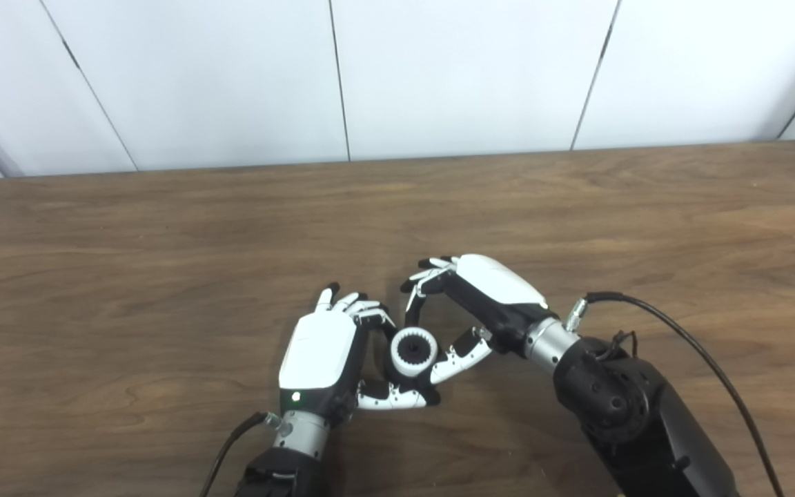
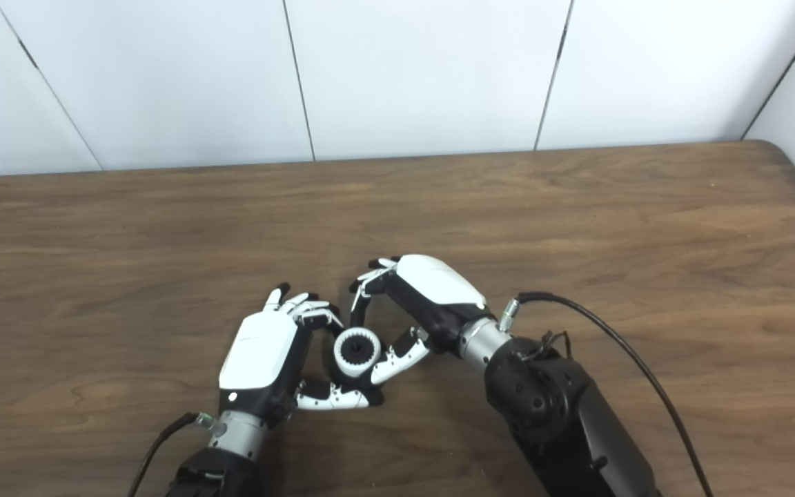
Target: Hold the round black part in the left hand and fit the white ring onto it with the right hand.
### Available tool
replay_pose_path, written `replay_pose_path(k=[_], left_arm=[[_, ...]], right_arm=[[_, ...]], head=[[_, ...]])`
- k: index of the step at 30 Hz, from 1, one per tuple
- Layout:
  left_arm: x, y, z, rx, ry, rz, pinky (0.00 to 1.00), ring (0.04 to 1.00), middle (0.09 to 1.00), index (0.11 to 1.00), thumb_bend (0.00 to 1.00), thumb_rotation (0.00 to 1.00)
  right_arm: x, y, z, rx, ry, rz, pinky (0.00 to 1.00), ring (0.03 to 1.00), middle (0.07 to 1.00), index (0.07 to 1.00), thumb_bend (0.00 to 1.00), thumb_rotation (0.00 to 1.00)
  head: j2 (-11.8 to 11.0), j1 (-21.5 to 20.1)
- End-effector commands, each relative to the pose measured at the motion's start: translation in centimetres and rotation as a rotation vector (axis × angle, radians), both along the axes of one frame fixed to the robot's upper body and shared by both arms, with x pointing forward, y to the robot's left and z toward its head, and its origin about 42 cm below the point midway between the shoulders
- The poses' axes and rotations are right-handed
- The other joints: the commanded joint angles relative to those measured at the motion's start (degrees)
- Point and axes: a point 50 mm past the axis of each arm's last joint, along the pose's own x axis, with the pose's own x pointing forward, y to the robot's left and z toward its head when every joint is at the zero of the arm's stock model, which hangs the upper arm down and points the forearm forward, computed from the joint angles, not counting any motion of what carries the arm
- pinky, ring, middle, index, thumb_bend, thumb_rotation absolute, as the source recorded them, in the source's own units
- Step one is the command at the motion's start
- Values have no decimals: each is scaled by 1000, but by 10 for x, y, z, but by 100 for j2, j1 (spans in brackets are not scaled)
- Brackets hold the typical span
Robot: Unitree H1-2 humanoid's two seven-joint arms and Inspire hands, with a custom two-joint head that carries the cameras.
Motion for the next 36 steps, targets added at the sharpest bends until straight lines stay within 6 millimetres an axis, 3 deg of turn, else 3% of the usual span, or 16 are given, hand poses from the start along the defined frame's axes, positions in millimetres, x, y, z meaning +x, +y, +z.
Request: replay_pose_path(k=[1,3,6,19,32,36], left_arm=[[-1,-6,-4,8,26,-22,1000,870,759,483,524,57],[-1,-6,-4,10,27,-23,1000,873,761,483,524,58],[-1,-5,-4,9,30,-24,1000,874,763,483,524,58],[-1,-4,-3,6,26,-22,1000,875,762,483,524,57],[0,3,-4,8,17,-15,1000,865,753,483,525,57],[1,6,-4,17,24,-9,1000,868,756,483,524,60]], right_arm=[[2,0,16,-9,-68,19,1000,963,841,575,827,250],[2,-1,16,-14,-68,15,1000,969,858,622,940,296],[2,-2,16,-18,-77,8,1000,970,886,683,993,323],[4,-11,21,-22,-96,-37,1000,979,904,725,1000,357],[5,-45,39,-11,-121,-131,993,960,897,726,1000,348],[2,-57,43,-5,-140,-167,950,942,888,721,1000,349]], head=[[7,4],[14,2],[17,-2],[33,-22],[20,-142],[13,-180]])
